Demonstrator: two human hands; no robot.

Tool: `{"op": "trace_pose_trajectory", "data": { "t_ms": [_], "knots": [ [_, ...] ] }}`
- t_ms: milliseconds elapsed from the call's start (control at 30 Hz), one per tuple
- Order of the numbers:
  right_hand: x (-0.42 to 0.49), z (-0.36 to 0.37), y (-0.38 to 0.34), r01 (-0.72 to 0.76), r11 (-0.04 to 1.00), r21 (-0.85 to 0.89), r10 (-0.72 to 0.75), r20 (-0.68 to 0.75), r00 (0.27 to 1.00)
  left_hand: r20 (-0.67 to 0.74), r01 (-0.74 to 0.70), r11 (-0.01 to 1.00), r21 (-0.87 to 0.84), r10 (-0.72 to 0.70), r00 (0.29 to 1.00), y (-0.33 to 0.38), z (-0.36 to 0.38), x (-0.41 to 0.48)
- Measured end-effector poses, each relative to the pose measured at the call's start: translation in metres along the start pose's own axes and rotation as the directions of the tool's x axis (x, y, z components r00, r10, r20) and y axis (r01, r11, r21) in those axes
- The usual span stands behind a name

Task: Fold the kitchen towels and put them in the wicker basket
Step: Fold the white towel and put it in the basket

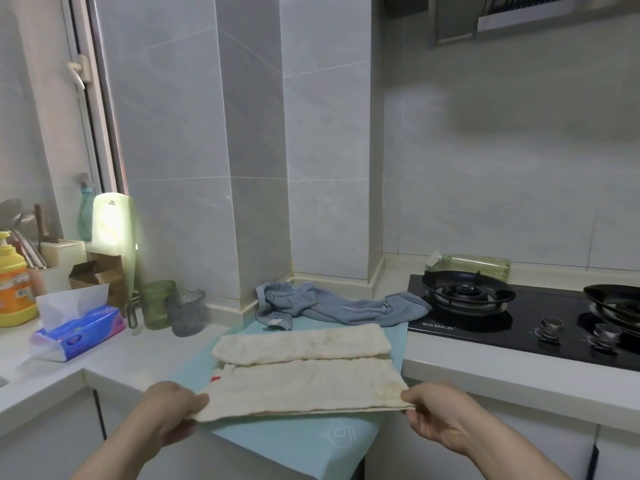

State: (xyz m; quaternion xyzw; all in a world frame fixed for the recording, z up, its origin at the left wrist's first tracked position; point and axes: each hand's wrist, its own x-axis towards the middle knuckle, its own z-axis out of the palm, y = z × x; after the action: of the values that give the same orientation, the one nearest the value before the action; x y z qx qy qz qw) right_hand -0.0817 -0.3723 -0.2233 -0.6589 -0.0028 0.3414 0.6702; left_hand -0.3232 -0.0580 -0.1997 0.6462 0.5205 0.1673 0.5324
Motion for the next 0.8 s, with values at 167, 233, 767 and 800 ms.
{"op": "trace_pose_trajectory", "data": {
  "t_ms": [167,233,767,800],
  "knots": [
    [-0.009,0.002,0.014,-0.004,0.983,-0.186,0.005,0.005,1.000,-0.040,-0.015,0.975,0.221,0.025,0.999,-0.016,0.000,-0.007],
    [-0.011,0.003,0.017,-0.043,0.969,-0.243,0.045,0.004,0.999,-0.031,-0.018,0.954,0.300,0.029,0.999,-0.014,0.000,-0.009],
    [0.038,0.048,-0.054,0.085,0.992,-0.097,-0.094,-0.087,0.992,0.001,-0.084,0.994,0.063,0.084,0.996,0.065,0.028,0.047],
    [0.041,0.049,-0.055,0.066,0.996,-0.066,-0.072,-0.090,0.993,-0.008,-0.052,0.997,0.056,0.052,0.999,0.067,0.032,0.048]
  ]
}}
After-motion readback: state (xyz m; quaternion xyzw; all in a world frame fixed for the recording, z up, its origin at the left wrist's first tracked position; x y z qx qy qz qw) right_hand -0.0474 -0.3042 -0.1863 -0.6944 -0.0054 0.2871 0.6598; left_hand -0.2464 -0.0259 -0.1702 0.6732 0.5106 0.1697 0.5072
